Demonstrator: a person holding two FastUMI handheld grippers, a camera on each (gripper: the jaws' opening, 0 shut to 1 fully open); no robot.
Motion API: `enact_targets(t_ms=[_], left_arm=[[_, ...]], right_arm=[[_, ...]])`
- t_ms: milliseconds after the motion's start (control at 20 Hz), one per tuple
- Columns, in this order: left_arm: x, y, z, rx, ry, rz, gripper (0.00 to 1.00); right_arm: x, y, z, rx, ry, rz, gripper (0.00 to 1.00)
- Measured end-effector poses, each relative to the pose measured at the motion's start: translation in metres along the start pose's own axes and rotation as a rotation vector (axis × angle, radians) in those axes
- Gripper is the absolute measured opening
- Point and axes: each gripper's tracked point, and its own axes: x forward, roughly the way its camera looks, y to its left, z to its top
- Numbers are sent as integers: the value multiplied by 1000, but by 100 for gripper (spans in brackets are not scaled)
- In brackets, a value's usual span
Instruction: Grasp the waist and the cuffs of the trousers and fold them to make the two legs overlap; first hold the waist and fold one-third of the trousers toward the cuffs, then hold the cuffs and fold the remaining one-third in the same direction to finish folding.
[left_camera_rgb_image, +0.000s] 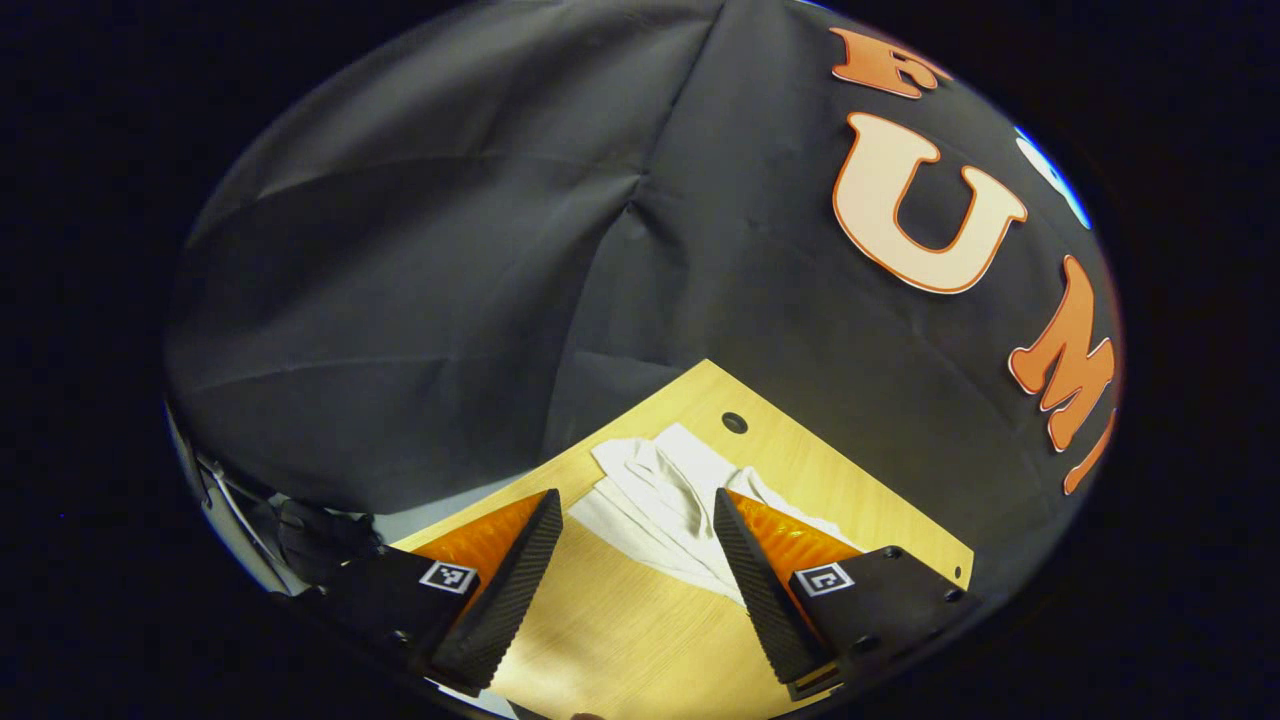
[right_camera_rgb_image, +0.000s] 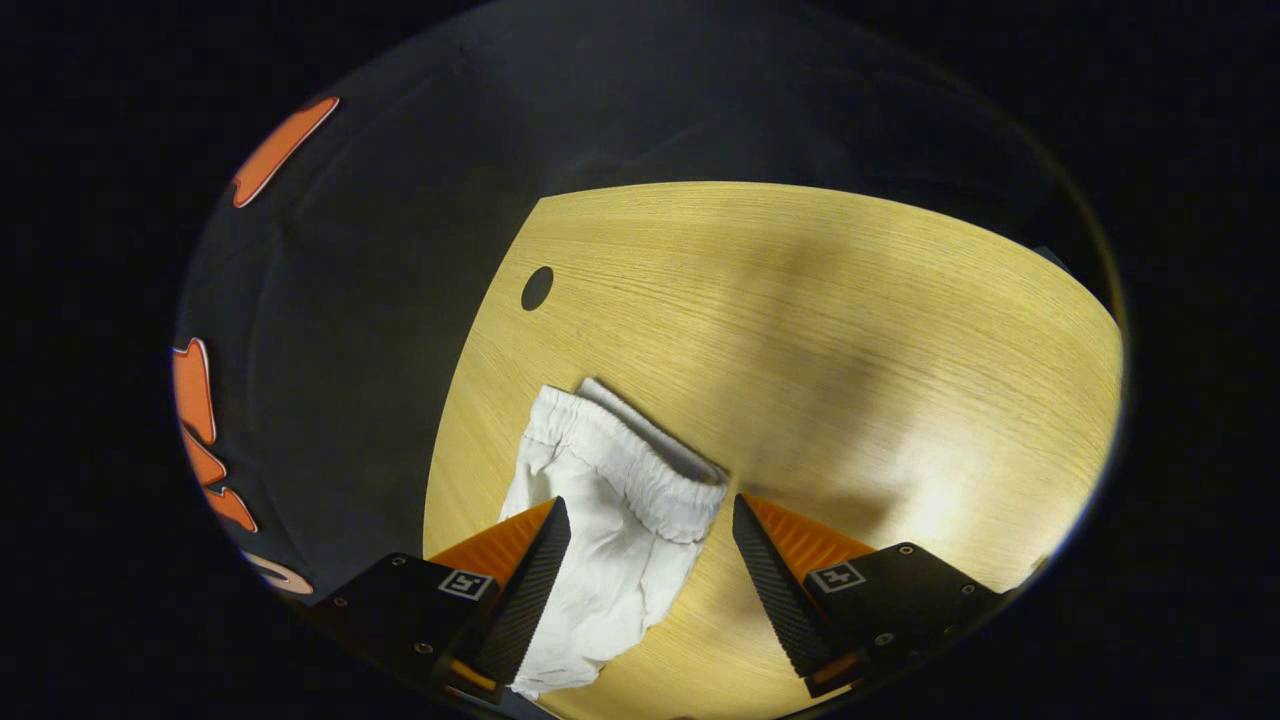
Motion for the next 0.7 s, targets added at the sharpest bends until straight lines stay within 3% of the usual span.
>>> enact_targets(t_ms=[200, 250, 350, 400, 550, 700], left_arm=[[-21, 18, 1, 2, -22, 19, 99], [-24, 18, -1, -4, -17, 21, 99], [-29, 19, -4, -13, -18, 25, 100], [-32, 19, -6, -11, -22, 26, 100], [-42, 11, -9, 8, -28, 19, 99], [-42, 2, -8, 20, -27, -8, 99]], right_arm=[[12, -4, 3, 5, 13, -12, 97], [11, -10, 5, 8, 12, -18, 79], [12, -19, 7, 17, 13, -27, 66], [11, -19, 7, 15, 13, -21, 48], [11, -10, 11, -27, -22, 11, 12], [-2, 5, 14, -62, -77, 50, 5]])
